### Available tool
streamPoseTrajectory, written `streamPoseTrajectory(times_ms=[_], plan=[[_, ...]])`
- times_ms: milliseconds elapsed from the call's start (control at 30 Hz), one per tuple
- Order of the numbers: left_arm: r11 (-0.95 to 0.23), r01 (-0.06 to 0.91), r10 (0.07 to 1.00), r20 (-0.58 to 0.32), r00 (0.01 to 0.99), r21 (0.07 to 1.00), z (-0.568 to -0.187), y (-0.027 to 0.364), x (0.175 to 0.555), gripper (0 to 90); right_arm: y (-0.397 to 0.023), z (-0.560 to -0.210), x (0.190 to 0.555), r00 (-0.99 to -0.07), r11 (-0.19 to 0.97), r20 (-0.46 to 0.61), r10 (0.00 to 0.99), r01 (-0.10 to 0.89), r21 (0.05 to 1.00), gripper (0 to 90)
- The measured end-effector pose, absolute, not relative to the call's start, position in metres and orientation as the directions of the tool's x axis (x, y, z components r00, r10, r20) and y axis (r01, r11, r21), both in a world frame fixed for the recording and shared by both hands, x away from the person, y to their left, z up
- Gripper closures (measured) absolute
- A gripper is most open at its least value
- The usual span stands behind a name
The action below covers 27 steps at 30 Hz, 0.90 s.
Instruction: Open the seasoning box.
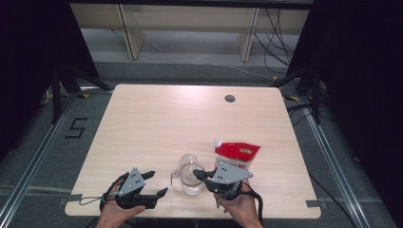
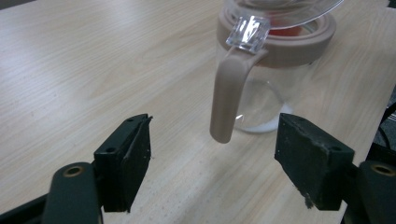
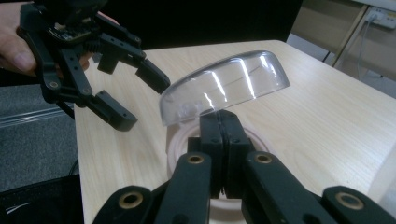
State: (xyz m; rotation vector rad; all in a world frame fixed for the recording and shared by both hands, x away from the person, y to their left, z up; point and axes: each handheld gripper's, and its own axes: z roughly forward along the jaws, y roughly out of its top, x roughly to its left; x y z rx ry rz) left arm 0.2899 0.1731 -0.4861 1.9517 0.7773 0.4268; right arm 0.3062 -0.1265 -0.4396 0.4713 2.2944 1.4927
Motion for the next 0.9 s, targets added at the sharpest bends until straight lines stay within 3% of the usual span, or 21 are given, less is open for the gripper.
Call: streamPoseTrajectory(times_ms=[467, 700, 900], plan=[[-0.316, 0.396, 0.705, -0.066, 0.706, 0.862, -0.493, 0.183, 0.288, 25.0, -0.099, -0.431, 0.302, -0.901, 0.393, -0.14, 0.411, 0.036, 0.919, 89.9], [-0.352, 0.37, 0.681, -0.036, 0.731, 0.86, -0.493, 0.185, 0.289, 25.0, -0.088, -0.431, 0.3, -0.913, 0.393, -0.132, 0.387, 0.034, 0.919, 89.1], [-0.326, 0.39, 0.693, -0.063, 0.718, 0.861, -0.494, 0.182, 0.288, 25.0, -0.091, -0.431, 0.301, -0.913, 0.379, -0.129, 0.386, 0.029, 0.925, 83.5]])
